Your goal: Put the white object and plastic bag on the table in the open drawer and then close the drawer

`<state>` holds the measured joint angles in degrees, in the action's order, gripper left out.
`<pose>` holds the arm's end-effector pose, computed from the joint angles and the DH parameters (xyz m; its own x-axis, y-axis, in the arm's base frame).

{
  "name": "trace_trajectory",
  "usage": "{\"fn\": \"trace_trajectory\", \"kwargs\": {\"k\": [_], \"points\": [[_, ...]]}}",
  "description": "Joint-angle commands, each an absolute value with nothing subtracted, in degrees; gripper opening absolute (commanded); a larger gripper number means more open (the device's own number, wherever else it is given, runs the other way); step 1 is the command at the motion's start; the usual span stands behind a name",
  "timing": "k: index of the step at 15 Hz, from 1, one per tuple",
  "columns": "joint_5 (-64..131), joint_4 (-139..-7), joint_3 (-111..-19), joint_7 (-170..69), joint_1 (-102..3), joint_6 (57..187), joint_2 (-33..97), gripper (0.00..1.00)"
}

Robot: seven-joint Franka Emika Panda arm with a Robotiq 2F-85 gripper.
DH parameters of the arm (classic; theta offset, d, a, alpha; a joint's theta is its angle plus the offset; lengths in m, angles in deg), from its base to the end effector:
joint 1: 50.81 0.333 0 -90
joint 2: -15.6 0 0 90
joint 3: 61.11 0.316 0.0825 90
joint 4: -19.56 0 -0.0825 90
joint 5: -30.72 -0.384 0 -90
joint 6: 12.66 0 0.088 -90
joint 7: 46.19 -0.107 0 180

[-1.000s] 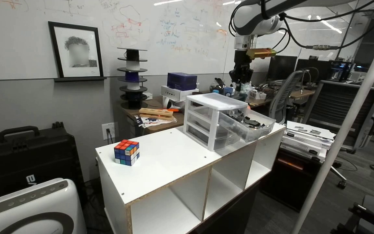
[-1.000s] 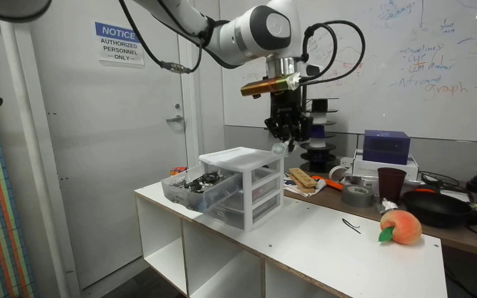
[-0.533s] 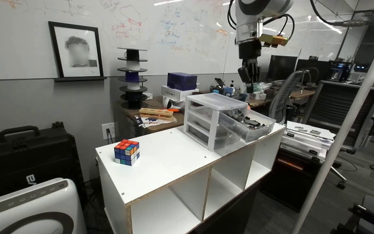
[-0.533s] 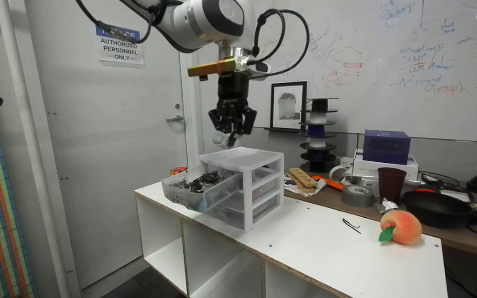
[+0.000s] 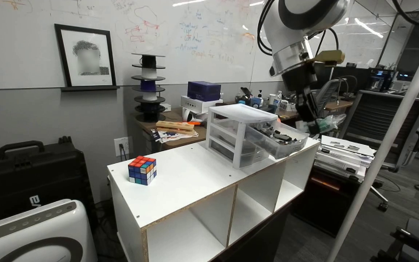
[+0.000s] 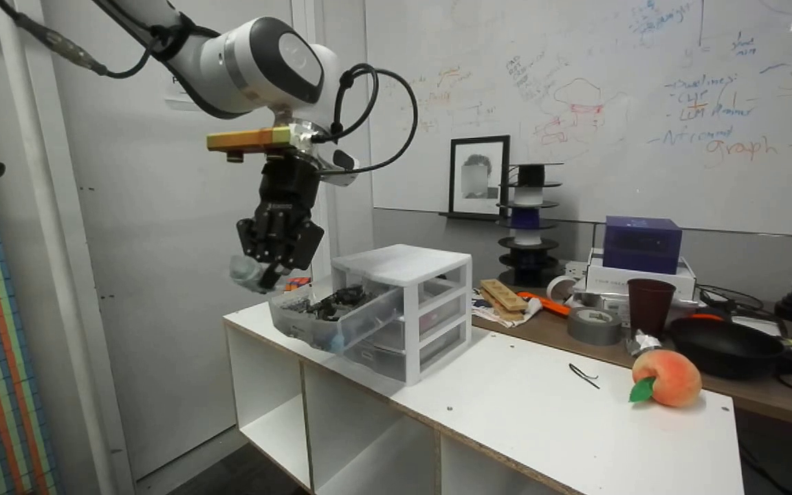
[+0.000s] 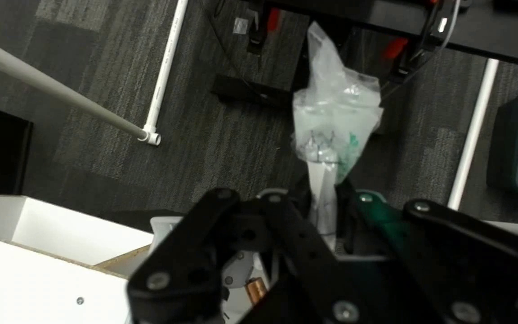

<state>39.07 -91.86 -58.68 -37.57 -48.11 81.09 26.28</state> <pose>0.5352 0.0327 0.3590 0.8406 0.2370 -0.4871 0.2940 -0.9549 0.0427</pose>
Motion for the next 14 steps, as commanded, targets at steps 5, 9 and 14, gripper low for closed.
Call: {"fn": "trace_trajectory", "kwargs": {"k": [5, 9, 14], "points": [[40.6, -102.0, -59.0, -38.0, -49.1, 98.9, 19.7, 0.02], [38.6, -101.7, -59.1, -38.2, -49.2, 104.1, 19.4, 0.02], [39.3, -100.3, -59.8, -38.7, -49.7, 109.2, 21.7, 0.02]]}}
